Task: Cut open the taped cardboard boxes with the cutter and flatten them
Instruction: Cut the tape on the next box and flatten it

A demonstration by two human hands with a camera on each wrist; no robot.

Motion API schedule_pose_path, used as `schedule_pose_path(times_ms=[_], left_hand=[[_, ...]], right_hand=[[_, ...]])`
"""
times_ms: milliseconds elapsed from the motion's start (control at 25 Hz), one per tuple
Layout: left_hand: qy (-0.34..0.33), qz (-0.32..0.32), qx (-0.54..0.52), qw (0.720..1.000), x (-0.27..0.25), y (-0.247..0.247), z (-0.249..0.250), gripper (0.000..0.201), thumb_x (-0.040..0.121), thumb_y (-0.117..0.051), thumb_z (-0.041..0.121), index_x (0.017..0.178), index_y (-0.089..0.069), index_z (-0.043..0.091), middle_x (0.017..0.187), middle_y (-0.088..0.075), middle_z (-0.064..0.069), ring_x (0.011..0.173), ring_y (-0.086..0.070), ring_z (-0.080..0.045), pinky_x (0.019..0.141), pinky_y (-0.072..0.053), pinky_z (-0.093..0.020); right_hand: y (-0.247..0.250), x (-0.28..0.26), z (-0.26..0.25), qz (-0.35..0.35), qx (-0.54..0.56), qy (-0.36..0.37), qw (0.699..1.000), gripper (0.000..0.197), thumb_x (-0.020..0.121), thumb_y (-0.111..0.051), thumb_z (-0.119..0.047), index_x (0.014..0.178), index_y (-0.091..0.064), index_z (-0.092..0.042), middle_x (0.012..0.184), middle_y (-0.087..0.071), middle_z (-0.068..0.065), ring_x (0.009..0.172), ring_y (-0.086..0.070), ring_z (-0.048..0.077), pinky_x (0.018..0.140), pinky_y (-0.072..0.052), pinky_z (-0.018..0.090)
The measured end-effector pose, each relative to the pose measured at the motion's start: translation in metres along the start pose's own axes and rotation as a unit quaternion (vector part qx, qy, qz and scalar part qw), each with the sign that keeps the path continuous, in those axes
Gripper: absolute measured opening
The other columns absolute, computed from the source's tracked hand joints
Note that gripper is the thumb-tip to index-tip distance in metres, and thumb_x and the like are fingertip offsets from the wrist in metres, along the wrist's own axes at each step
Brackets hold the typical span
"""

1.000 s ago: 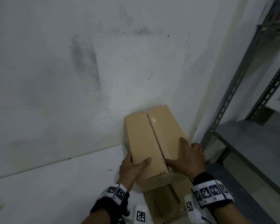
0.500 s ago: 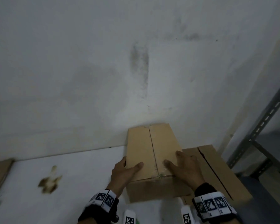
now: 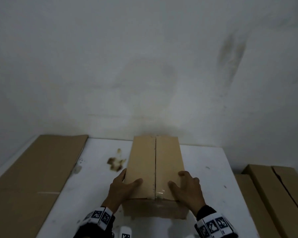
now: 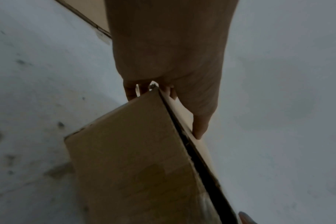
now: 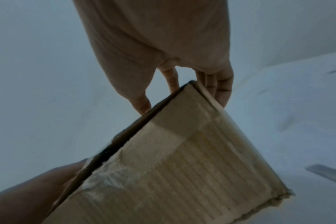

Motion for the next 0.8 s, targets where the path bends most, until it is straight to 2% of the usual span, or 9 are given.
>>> schedule_pose_path(times_ms=[40, 160, 240, 360, 440, 520, 600, 720, 800], left_hand=[[0.003, -0.001, 0.010, 1.000, 0.001, 0.006, -0.009, 0.092, 0.069, -0.083, 0.056, 0.147, -0.045, 0.026, 0.136, -0.060, 0.001, 0.112, -0.059, -0.022, 0.101, -0.051, -0.040], [0.014, -0.007, 0.056, 0.998, 0.000, 0.019, -0.041, 0.133, 0.037, -0.070, 0.093, 0.149, -0.041, 0.029, 0.142, -0.055, 0.003, 0.120, -0.058, -0.022, 0.102, -0.051, -0.043], [0.027, -0.006, 0.085, 0.996, 0.000, 0.022, -0.062, 0.144, 0.030, -0.063, 0.099, 0.153, -0.034, 0.029, 0.147, -0.051, 0.003, 0.127, -0.055, -0.023, 0.104, -0.050, -0.045], [0.027, -0.007, 0.114, 0.993, -0.004, 0.022, -0.069, 0.152, 0.031, -0.059, 0.100, 0.158, -0.021, 0.026, 0.155, -0.040, 0.001, 0.134, -0.048, -0.025, 0.108, -0.046, -0.045], [0.016, -0.013, 0.129, 0.991, -0.010, 0.020, -0.059, 0.152, 0.035, -0.063, 0.097, 0.159, -0.014, 0.024, 0.159, -0.033, -0.002, 0.140, -0.041, -0.026, 0.112, -0.041, -0.045], [0.003, -0.007, 0.137, 0.991, -0.010, 0.019, -0.050, 0.134, 0.055, -0.077, 0.077, 0.158, -0.013, 0.022, 0.159, -0.032, -0.004, 0.141, -0.038, -0.027, 0.112, -0.037, -0.043], [-0.010, -0.013, 0.144, 0.989, -0.004, 0.021, -0.042, 0.119, 0.069, -0.082, 0.059, 0.158, -0.013, 0.021, 0.156, -0.036, -0.005, 0.139, -0.041, -0.027, 0.109, -0.039, -0.041], [-0.009, -0.032, 0.095, 0.995, 0.009, 0.031, -0.024, 0.111, 0.073, -0.084, 0.046, 0.158, -0.017, 0.023, 0.154, -0.041, -0.008, 0.135, -0.046, -0.028, 0.105, -0.042, -0.039], [0.030, -0.037, 0.046, 0.998, 0.020, 0.036, -0.018, 0.107, 0.076, -0.084, 0.037, 0.158, -0.017, 0.020, 0.155, -0.038, -0.010, 0.138, -0.042, -0.029, 0.106, -0.040, -0.040]], right_hand=[[-0.011, -0.002, 0.001, -0.006, -0.003, -0.003, 1.000, 0.058, 0.088, -0.067, -0.048, 0.134, -0.041, -0.026, 0.121, -0.039, 0.009, 0.119, -0.046, 0.030, 0.096, -0.041, 0.033], [-0.039, -0.015, 0.003, -0.032, -0.011, -0.015, 0.999, 0.050, 0.087, -0.066, -0.047, 0.126, -0.040, -0.030, 0.111, -0.034, 0.003, 0.103, -0.051, 0.025, 0.086, -0.044, 0.031], [-0.049, -0.024, 0.008, -0.040, -0.001, -0.016, 0.999, 0.044, 0.087, -0.067, -0.044, 0.121, -0.041, -0.032, 0.109, -0.038, 0.003, 0.096, -0.053, 0.022, 0.083, -0.046, 0.032], [-0.052, -0.032, 0.015, -0.023, 0.021, -0.002, 1.000, 0.038, 0.088, -0.068, -0.039, 0.117, -0.043, -0.035, 0.108, -0.043, 0.002, 0.091, -0.055, 0.018, 0.081, -0.051, 0.033], [-0.048, -0.032, 0.019, -0.007, 0.048, 0.007, 0.999, 0.034, 0.087, -0.068, -0.040, 0.113, -0.046, -0.038, 0.107, -0.050, 0.004, 0.087, -0.059, 0.019, 0.076, -0.054, 0.034], [-0.042, -0.033, 0.023, 0.008, 0.083, 0.005, 0.997, 0.032, 0.087, -0.069, -0.043, 0.111, -0.048, -0.039, 0.105, -0.057, 0.004, 0.087, -0.063, 0.022, 0.073, -0.056, 0.036], [-0.033, -0.031, 0.024, 0.020, 0.107, -0.011, 0.994, 0.033, 0.089, -0.068, -0.042, 0.114, -0.049, -0.033, 0.105, -0.059, 0.006, 0.091, -0.063, 0.023, 0.073, -0.054, 0.033], [-0.020, -0.012, 0.024, 0.031, 0.105, -0.042, 0.993, 0.037, 0.093, -0.064, -0.042, 0.121, -0.049, -0.024, 0.096, -0.061, 0.007, 0.085, -0.060, 0.018, 0.070, -0.050, 0.030], [-0.018, 0.005, 0.023, 0.022, 0.099, -0.069, 0.992, 0.042, 0.094, -0.061, -0.047, 0.124, -0.048, -0.021, 0.092, -0.062, 0.007, 0.079, -0.060, 0.019, 0.074, -0.055, 0.037]])
Point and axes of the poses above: each hand's wrist, its own x-axis towards the middle knuckle, its own y-axis out of the back of the hand, z = x × y, the point moved 7 cm from there along x, towards the middle knuckle
